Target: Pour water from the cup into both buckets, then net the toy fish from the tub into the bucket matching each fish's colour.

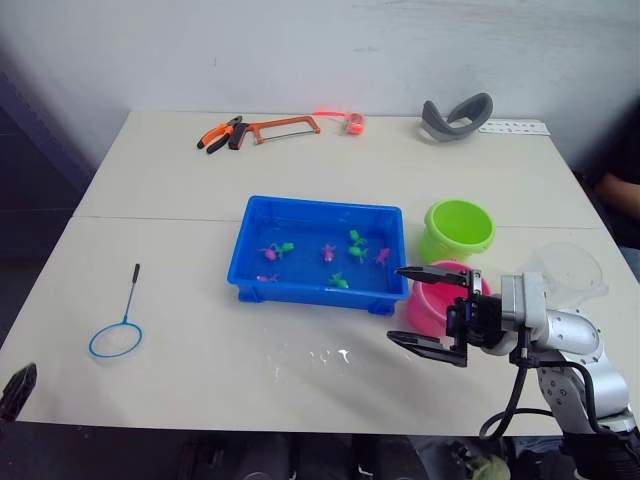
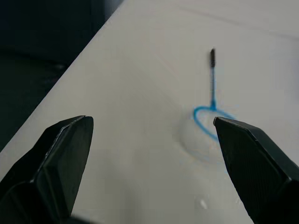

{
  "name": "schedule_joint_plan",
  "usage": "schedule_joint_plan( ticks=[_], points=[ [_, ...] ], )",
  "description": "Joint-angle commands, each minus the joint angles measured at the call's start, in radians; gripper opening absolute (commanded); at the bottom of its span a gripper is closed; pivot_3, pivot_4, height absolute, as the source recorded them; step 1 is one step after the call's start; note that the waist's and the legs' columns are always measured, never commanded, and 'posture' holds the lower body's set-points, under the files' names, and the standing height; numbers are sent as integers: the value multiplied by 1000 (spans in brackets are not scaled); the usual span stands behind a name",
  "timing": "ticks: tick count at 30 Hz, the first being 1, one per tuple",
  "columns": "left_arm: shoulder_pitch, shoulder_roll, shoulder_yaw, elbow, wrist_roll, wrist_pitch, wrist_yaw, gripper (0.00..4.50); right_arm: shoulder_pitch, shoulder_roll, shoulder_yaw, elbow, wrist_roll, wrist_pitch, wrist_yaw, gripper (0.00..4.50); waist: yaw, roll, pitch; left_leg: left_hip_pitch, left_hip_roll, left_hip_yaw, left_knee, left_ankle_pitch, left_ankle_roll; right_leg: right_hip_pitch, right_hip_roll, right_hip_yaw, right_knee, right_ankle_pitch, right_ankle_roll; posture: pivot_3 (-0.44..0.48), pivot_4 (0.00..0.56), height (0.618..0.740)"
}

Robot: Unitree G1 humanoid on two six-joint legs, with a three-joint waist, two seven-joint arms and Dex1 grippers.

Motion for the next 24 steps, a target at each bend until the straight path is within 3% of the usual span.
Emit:
schedule_joint_plan(
  ticks=[1,6,9,13,19,24],
  points=[
    [9,25,-7,-110,9,27,47,4500,-10,5,-23,-48,1,-36,-15,4435,2,-1,-1,0,0,0,0,0,-1,0,-1,0,0,0,0,0,150,740],
    [-109,133,-93,-148,-2,177,124,4500,-32,5,-10,-44,-6,-37,-13,4435,1,-1,0,1,-1,-1,0,0,-2,0,-2,0,3,0,-2,0,150,740],
    [-307,248,-193,-104,48,430,310,4500,-54,6,-2,-26,-17,-37,-15,4435,-1,0,0,1,-2,-2,-1,2,-1,-1,-2,-1,5,-1,-3,0,150,740],
    [-511,323,-321,13,79,560,339,4500,-57,14,14,-26,-35,-33,-31,4435,-8,0,0,0,-3,-1,-1,4,1,-1,-2,-1,9,0,-2,0,150,740],
    [-711,342,-517,232,166,632,332,4500,-64,20,23,-29,-58,-35,-68,4435,-28,-1,-1,1,-3,0,-2,4,2,-3,0,-4,12,0,-1,0,150,740],
    [-808,292,-574,342,217,623,347,4500,-39,16,13,-49,-73,-44,-101,4435,-24,-2,0,0,-3,0,-1,4,2,-3,0,-5,13,-1,-1,0,150,740]
  ],
)
